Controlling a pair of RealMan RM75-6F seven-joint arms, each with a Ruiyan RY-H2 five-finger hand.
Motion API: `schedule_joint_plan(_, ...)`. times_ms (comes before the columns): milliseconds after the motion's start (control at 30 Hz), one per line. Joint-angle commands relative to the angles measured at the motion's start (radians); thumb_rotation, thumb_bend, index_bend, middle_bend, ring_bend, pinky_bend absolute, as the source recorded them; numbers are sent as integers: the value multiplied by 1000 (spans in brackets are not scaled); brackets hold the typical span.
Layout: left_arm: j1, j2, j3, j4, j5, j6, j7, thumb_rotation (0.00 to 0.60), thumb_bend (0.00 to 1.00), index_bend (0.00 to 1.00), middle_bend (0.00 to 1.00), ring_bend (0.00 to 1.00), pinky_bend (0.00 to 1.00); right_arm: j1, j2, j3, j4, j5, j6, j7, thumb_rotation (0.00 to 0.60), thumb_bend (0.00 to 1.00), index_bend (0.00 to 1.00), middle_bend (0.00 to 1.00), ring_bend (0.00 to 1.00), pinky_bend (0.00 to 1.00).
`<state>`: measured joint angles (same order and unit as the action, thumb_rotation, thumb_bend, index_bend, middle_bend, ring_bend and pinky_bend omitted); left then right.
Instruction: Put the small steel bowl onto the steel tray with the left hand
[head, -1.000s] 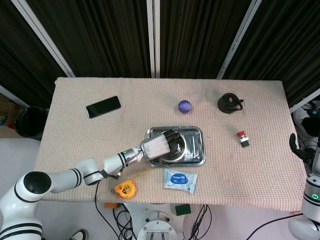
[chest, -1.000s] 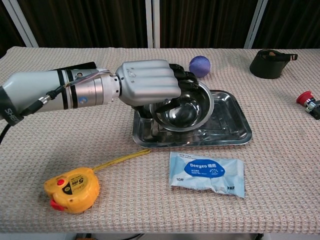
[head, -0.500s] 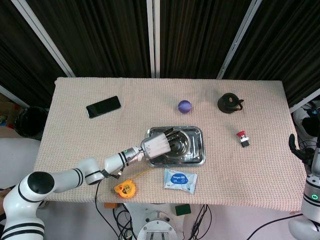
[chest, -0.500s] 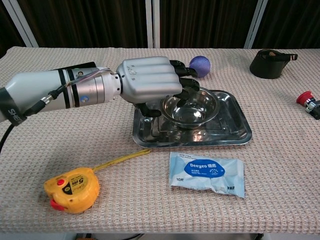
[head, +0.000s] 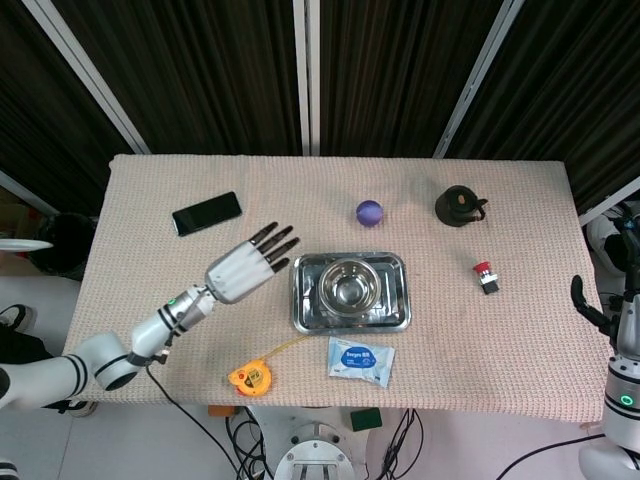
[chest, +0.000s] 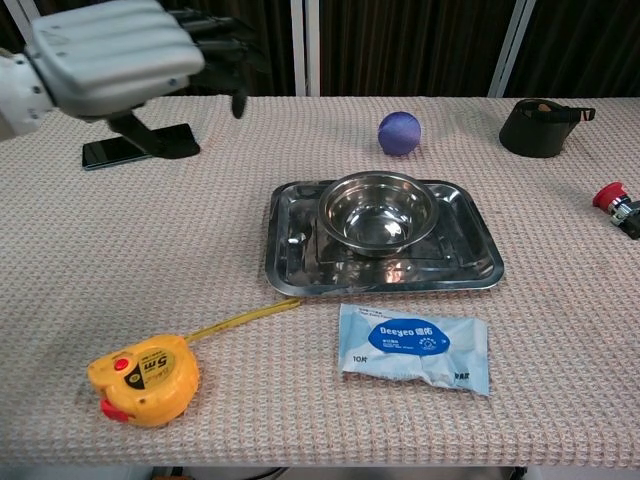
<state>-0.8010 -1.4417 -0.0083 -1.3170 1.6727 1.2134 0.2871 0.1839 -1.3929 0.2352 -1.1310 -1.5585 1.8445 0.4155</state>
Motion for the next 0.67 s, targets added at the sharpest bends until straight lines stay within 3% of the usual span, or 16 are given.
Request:
schedule_joint_plan(33,254,87,64,-54,-148,194,-248,600,128,329,147,22,154,-22,16,-71,3,-11,-82,-55,600,332,0,0,0,0)
schedule_joint_plan(300,528,102,110,92,-225,388,-434,600,38,167,123,22,155,-73,69,-158,-92,81,-284,-272,600,306,0,0,0,0)
schedule_joint_plan(467,582,125,138,130,-199,389,-441,600,37,154,108,21,157,-78,115,-202,-149,128,-419,-308,600,306,0,0,0,0)
schedule_joint_plan(667,631,141,153,152,-180,375,-435,600,37,138,89,21,157,-92,101,-200,-127,111,-396,-279,600,303,0,0,0,0)
